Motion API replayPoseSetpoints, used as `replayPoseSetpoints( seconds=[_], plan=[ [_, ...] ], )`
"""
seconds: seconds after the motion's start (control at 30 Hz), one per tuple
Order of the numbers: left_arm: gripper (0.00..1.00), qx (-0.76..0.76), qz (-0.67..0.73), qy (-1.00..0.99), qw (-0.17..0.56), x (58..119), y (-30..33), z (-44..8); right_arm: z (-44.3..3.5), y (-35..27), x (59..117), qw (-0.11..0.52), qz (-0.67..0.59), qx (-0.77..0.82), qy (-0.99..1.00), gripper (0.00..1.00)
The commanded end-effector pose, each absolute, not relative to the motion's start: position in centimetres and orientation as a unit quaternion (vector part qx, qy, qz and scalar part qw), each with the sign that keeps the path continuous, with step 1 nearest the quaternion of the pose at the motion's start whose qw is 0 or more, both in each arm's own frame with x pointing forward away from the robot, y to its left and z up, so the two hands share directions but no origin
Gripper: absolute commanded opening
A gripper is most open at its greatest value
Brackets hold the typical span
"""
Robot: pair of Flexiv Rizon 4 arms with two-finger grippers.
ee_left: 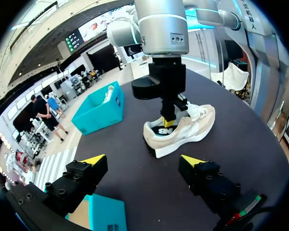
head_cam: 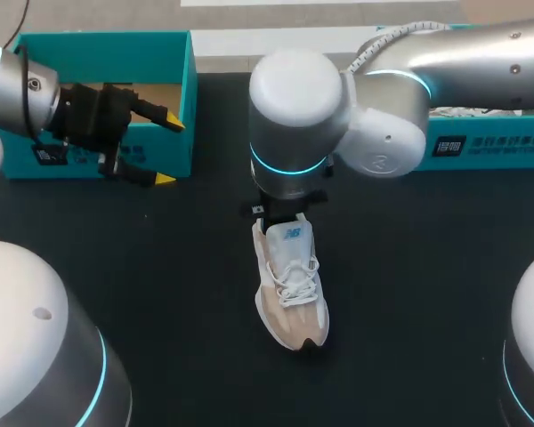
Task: Take the shoe out of the shoebox, open the shoe tongue, remove and reinsert the insole, then place the shoe into the shoebox
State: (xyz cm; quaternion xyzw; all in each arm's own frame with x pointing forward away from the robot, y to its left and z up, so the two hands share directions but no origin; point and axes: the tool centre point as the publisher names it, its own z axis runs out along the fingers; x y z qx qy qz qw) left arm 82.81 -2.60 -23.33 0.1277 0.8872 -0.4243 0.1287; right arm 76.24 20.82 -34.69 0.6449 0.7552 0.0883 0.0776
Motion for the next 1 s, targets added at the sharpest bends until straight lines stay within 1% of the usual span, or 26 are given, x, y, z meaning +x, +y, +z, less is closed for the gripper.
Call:
replayPoseSetpoints(
  seconds=[0.03,0.43,0.67,0.77,1.0],
  plan=[
    [1.00,0.128,-0.423,0.888,0.128,82.8,-2.6,-23.3,-34.8,20.4,75.9,0.064,0.085,0.645,0.757,0.00],
    [1.00,0.128,-0.423,0.888,0.128,82.8,-2.6,-23.3,-38.6,21.3,76.0,0.019,0.062,0.634,0.771,0.00],
    [1.00,0.128,-0.423,0.888,0.128,82.8,-2.6,-23.3,-40.6,20.9,75.8,0.007,0.040,0.638,0.769,0.00],
    [1.00,0.128,-0.423,0.888,0.128,82.8,-2.6,-23.3,-40.6,20.4,75.8,0.015,0.029,0.643,0.765,0.00],
    [1.00,0.128,-0.423,0.888,0.128,82.8,-2.6,-23.3,-37.5,20.5,76.7,0.064,0.055,0.645,0.760,0.00]
  ],
)
